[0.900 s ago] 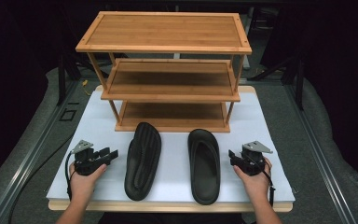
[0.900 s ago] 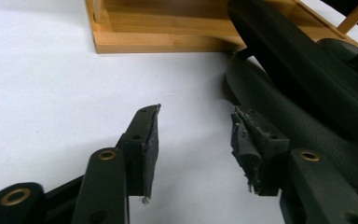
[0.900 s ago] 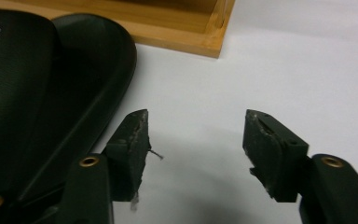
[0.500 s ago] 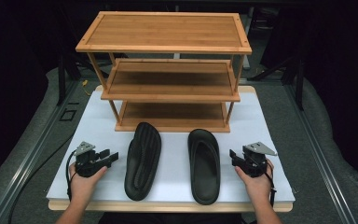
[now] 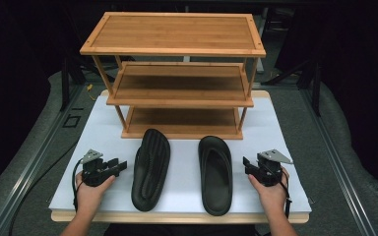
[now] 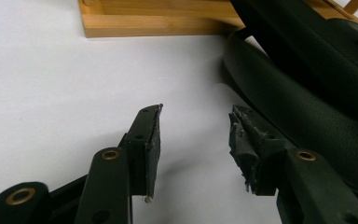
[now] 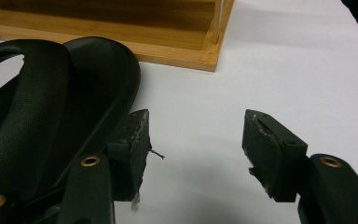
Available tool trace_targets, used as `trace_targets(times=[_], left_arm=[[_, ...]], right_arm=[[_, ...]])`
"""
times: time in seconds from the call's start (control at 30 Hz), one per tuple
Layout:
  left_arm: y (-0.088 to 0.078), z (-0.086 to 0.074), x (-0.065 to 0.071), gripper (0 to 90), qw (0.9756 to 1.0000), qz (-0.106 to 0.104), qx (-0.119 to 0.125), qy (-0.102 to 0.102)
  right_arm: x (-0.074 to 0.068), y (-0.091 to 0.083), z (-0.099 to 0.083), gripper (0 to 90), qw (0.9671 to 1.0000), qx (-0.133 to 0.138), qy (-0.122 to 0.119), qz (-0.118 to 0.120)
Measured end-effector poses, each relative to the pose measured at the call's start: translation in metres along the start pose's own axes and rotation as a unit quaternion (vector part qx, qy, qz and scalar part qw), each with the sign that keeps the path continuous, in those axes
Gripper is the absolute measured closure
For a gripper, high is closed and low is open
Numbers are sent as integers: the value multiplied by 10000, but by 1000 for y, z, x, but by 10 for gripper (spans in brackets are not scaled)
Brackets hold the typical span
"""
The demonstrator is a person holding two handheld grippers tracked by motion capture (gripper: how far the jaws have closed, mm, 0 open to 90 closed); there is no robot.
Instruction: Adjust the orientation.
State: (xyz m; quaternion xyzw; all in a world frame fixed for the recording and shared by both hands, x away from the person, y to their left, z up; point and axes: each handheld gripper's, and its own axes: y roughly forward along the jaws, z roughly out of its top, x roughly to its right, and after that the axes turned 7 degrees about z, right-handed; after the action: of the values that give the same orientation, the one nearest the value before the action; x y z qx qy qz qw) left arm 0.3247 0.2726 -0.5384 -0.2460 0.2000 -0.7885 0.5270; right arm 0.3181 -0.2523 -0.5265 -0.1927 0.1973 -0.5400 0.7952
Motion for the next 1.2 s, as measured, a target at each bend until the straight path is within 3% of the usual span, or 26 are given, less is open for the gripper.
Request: trace_targets(times=[0.1,0.27,0.53,0.7,1.2], left_arm=[[0,0,2,541,10000,-24,15,-3],[2,2,7,545,10000,-65,7,-39],[5,7,23,552,9995,-63,-62,315],[4,10,23,553,9998,-173,-12,120],[-4,22,39,552,9984,-469,285,154]], right_arm=[[0,0,0,413,10000,-82,-16,15],[-2,2,0,414,10000,35,-19,8],[-2,2,0,415,10000,-9,-1,28],[-2,2,-1,416,10000,-10,37,88],[-1,1,-1,418,9998,-5,145,122]])
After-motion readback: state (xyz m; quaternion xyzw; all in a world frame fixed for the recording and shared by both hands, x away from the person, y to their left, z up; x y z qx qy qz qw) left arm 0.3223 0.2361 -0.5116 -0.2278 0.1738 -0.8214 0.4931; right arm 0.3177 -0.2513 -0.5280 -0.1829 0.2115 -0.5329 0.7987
